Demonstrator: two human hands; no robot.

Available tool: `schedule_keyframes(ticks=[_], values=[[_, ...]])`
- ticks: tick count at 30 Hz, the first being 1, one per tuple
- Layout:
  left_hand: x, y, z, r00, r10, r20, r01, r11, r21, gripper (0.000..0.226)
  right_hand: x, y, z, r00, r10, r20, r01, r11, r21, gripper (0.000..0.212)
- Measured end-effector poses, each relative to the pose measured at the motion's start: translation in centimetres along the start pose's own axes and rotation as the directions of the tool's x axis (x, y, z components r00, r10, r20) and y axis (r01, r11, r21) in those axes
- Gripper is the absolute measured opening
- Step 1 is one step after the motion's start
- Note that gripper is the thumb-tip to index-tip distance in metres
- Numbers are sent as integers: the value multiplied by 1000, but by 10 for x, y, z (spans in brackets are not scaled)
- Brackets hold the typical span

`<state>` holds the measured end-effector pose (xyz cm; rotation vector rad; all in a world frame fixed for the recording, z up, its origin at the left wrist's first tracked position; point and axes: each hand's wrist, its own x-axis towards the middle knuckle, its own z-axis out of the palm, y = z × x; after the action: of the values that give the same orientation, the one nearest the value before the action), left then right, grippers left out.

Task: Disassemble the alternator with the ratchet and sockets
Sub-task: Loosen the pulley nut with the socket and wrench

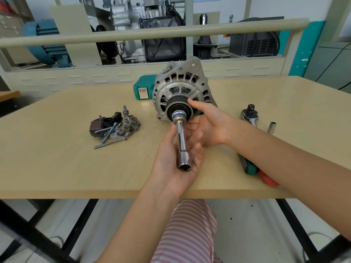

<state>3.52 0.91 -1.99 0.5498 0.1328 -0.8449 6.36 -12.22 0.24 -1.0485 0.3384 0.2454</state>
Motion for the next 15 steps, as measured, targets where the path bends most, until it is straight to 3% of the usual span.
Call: schedule_keyframes(ticks=[2, 5, 8, 15], values=[[0, -1, 0, 1000, 10, -1, -9, 999, 32, 20, 0, 0, 0, 1000, -12, -24, 12, 1000, -25, 49], [2, -3, 1, 999, 37, -28, -36, 999, 27, 32, 1, 1, 0, 999, -17, -41, 15, 999, -48, 51], [1, -2, 2, 999, 48, -22, -48, 999, 7, 25, 3, 1, -1, 1000, -9, -24, 8, 1000, -18, 51], [-1, 0, 2, 1000, 5, -3, -5, 1000, 14, 39, 0, -1, -1, 1000, 27, 0, -27, 1000, -14, 53]])
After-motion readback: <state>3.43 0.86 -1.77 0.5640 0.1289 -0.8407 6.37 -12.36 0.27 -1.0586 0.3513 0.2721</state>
